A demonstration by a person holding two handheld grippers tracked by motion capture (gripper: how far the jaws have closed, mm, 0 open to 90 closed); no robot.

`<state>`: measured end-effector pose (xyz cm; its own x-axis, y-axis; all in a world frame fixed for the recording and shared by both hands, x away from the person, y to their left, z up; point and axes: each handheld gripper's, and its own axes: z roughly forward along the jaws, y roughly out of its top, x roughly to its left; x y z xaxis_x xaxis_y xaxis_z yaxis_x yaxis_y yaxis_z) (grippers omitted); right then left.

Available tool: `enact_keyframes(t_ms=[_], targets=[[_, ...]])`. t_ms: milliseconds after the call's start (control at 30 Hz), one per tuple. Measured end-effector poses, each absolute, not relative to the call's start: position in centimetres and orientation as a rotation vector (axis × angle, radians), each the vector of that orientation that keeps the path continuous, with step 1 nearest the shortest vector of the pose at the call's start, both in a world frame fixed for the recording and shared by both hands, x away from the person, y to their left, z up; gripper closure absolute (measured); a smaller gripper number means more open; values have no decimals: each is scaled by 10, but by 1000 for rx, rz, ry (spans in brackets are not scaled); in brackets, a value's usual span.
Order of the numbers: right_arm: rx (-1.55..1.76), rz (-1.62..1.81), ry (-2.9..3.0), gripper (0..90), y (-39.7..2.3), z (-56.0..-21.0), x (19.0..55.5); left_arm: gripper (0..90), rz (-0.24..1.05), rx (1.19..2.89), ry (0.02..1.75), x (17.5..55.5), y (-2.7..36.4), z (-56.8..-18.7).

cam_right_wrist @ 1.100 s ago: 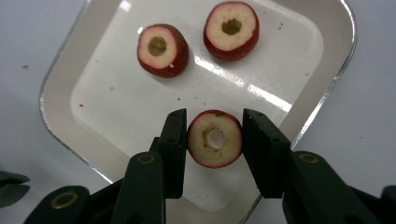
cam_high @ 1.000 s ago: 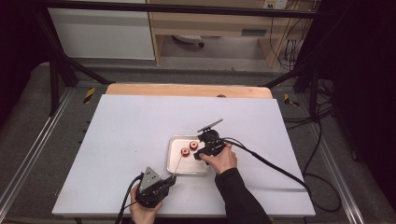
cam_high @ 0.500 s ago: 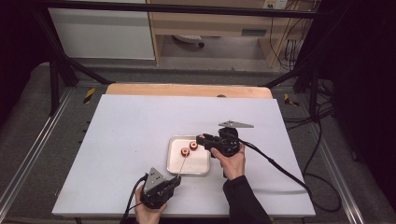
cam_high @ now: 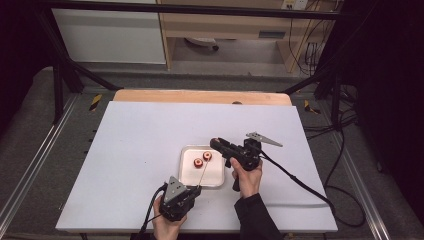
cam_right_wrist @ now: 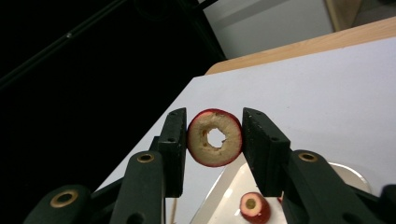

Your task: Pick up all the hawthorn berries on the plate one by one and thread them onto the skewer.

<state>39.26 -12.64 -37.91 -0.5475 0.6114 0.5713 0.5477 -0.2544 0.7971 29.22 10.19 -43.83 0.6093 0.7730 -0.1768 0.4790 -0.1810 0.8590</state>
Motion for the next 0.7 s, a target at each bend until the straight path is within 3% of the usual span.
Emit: enact_keyframes(t_ms=[700], targets=[[1504, 2055, 1887, 626, -131, -371, 389, 881, 350, 1795, 1016, 294, 98, -430]])
